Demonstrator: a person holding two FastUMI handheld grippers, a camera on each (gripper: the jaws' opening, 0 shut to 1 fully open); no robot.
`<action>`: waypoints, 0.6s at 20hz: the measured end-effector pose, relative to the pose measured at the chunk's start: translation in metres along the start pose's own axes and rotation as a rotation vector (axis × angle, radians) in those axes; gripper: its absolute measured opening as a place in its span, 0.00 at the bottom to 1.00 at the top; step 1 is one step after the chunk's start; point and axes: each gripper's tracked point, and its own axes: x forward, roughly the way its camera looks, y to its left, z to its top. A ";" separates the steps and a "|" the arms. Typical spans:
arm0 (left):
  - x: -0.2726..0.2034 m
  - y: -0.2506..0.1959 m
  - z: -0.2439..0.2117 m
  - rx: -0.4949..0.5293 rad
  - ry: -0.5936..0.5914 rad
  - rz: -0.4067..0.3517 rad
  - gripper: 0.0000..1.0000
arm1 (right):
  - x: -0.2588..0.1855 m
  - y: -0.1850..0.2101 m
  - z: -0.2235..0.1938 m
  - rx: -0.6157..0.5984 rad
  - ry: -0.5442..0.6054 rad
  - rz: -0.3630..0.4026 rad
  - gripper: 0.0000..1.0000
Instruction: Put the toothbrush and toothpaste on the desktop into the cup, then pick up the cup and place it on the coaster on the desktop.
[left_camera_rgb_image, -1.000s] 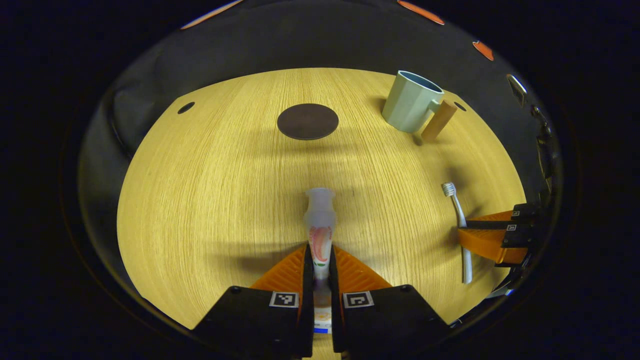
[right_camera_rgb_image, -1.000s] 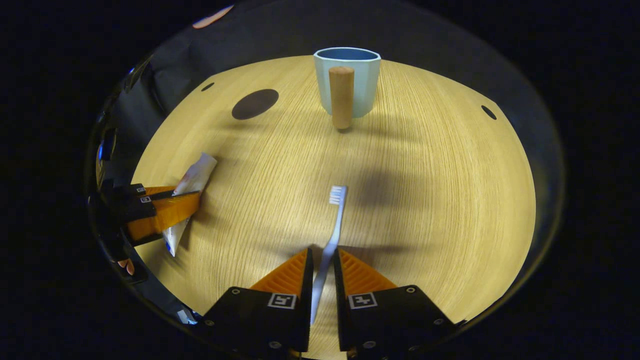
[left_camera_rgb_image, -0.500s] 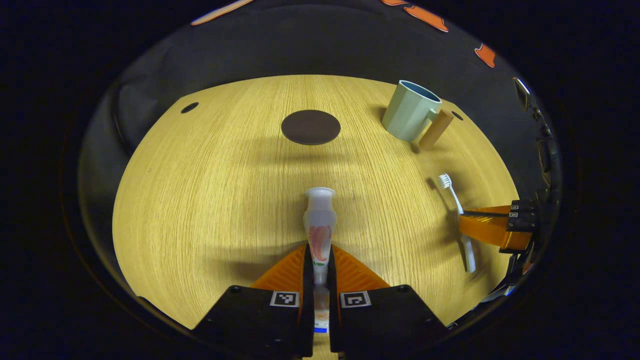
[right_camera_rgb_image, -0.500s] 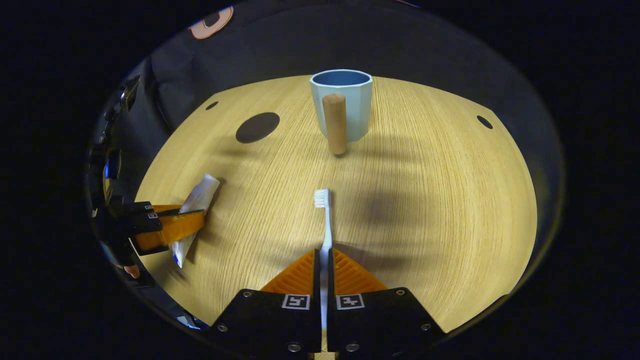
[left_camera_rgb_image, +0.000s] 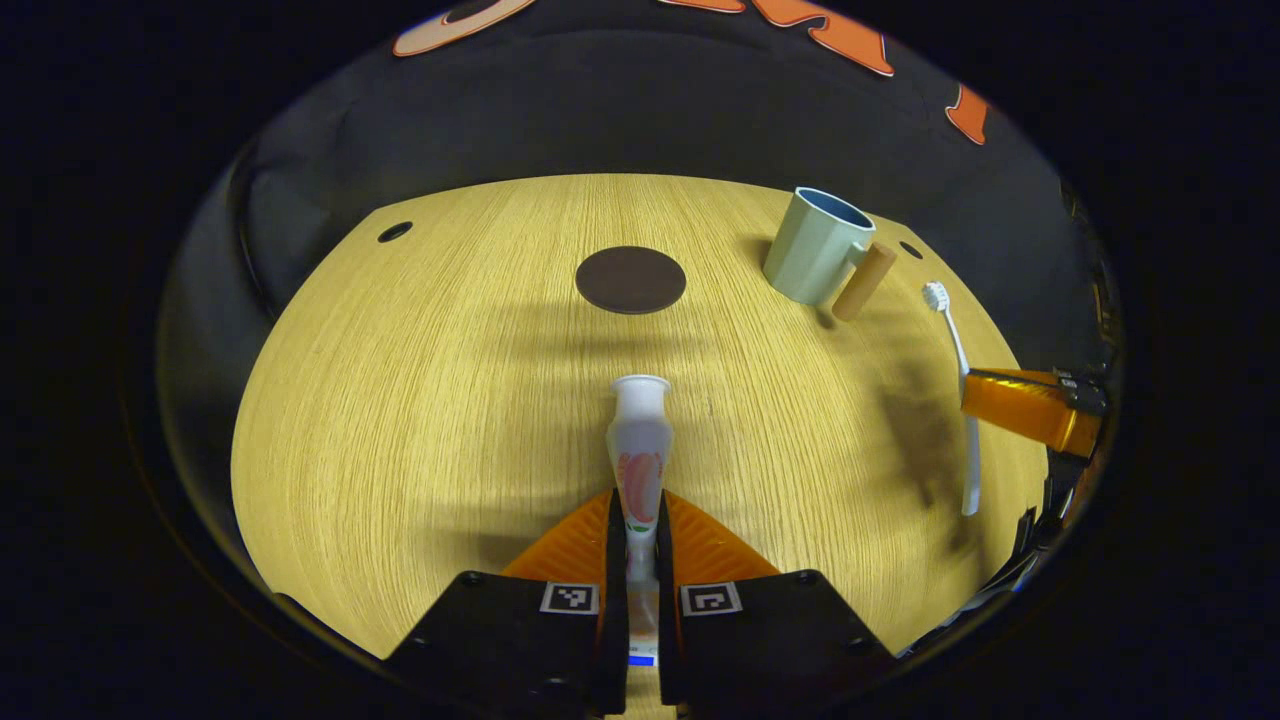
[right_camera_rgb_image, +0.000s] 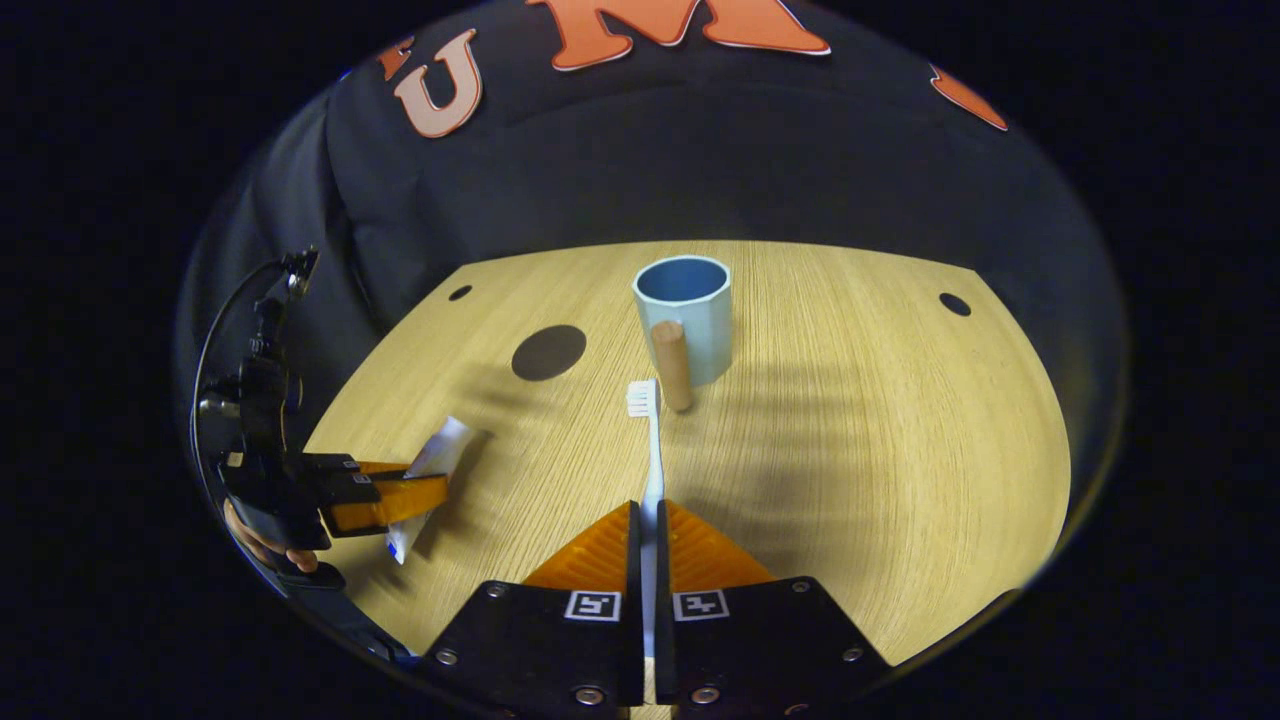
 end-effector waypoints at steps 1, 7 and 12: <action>-0.002 -0.007 0.001 0.001 -0.005 -0.001 0.16 | -0.001 0.000 0.006 0.012 -0.021 0.004 0.05; 0.030 -0.028 0.001 -0.003 -0.027 0.012 0.16 | 0.001 0.004 0.034 0.035 -0.144 0.042 0.05; 0.007 -0.027 0.007 -0.007 -0.050 0.033 0.16 | -0.006 0.004 0.062 0.055 -0.268 0.069 0.05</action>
